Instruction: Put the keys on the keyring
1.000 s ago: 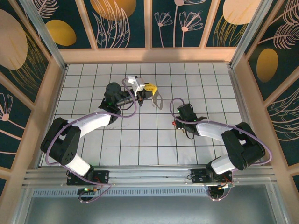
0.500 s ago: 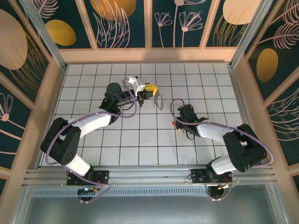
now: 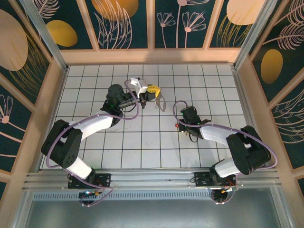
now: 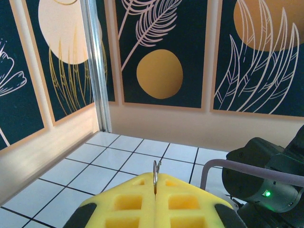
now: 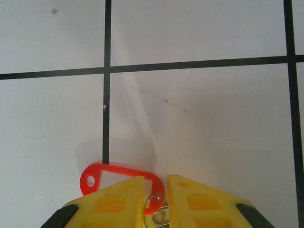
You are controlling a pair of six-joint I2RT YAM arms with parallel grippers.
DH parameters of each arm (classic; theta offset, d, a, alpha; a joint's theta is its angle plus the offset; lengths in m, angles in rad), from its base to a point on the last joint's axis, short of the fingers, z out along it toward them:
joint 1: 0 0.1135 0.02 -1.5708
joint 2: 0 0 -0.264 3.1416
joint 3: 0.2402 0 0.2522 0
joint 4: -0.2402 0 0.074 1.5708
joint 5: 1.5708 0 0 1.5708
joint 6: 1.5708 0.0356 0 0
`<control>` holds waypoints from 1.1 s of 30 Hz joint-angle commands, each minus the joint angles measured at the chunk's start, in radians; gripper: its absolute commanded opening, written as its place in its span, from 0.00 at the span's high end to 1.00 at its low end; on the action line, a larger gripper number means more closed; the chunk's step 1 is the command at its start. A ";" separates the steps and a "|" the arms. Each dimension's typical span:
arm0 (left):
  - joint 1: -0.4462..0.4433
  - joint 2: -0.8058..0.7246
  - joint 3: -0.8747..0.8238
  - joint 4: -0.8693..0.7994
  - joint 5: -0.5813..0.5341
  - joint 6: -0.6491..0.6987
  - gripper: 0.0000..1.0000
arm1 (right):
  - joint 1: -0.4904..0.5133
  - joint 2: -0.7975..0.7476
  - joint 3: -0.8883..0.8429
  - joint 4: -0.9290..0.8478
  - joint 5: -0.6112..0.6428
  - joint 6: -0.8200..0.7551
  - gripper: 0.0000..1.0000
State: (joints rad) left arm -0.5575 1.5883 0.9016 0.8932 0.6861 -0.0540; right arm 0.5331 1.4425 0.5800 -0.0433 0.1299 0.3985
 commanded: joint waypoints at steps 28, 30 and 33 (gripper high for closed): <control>-0.009 -0.005 0.034 0.023 0.006 -0.011 1.00 | 0.008 0.000 -0.009 -0.023 0.005 0.000 0.89; -0.010 -0.005 0.034 0.023 0.006 -0.012 1.00 | 0.008 -0.006 -0.012 -0.021 0.006 0.000 0.88; -0.009 -0.004 0.035 0.023 0.007 -0.014 1.00 | 0.008 -0.013 -0.017 -0.018 0.008 0.002 0.88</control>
State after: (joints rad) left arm -0.5594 1.5883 0.9054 0.8928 0.6865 -0.0570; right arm 0.5331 1.4506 0.5797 -0.0444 0.1307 0.3992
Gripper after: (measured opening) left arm 0.055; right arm 0.118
